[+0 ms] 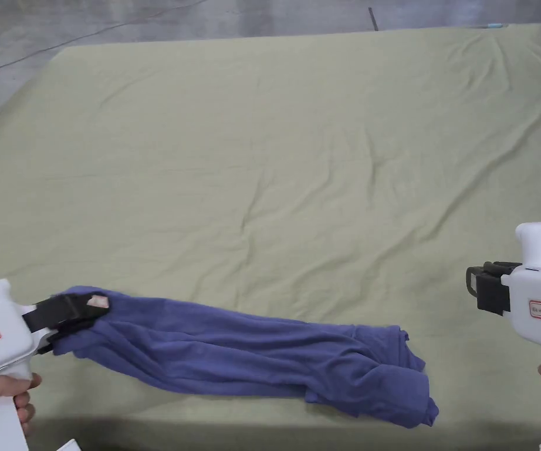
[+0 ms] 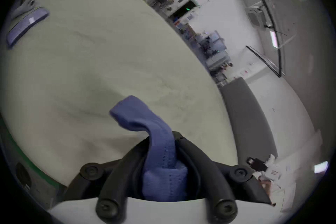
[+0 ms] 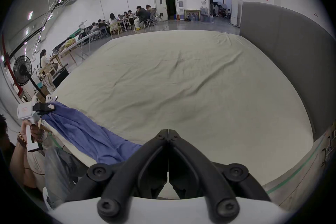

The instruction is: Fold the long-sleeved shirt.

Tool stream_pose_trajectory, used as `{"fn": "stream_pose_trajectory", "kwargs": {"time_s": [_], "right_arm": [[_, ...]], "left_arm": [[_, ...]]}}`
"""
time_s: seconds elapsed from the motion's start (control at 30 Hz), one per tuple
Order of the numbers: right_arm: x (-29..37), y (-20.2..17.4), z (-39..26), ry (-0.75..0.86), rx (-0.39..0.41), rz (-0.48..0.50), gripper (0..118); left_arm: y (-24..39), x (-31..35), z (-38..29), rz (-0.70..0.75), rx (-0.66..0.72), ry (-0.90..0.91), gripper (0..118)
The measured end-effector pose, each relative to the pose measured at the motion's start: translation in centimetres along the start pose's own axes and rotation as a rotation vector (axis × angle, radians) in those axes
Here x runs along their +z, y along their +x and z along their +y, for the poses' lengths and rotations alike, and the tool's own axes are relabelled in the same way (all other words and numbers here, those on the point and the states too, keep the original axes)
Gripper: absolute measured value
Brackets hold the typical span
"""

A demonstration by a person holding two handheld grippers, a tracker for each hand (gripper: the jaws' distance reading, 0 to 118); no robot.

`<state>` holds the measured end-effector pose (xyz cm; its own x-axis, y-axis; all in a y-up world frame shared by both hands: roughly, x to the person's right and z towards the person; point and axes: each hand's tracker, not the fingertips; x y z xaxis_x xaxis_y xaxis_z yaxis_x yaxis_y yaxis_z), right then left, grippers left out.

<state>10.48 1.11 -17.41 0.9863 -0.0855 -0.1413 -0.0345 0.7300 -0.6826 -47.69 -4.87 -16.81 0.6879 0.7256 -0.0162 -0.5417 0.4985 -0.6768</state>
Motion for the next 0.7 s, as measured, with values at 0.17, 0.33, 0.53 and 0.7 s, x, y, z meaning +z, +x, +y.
{"fn": "stream_pose_trajectory", "kwargs": {"time_s": [0.17, 0.33, 0.53, 0.7], "right_arm": [[0.0, 0.0, -0.1, 0.001, 0.004, 0.006, 2], [0.7, 1.0, -0.5, 0.009, -0.016, -0.002, 2], [1.5, 3.1, -1.3, 0.016, -0.057, -0.033, 2], [1.7, 4.8, -2.0, 0.012, -0.085, -0.055, 2]], "left_arm": [[10.3, -3.2, -2.7, -0.169, -0.115, -0.071, 9], [17.3, -9.1, -6.9, -0.2, -0.194, -0.204, 9], [19.1, -16.6, -12.8, -0.232, -0.224, -0.393, 9], [18.8, -20.8, -16.2, -0.14, -0.282, -0.477, 14]]}}
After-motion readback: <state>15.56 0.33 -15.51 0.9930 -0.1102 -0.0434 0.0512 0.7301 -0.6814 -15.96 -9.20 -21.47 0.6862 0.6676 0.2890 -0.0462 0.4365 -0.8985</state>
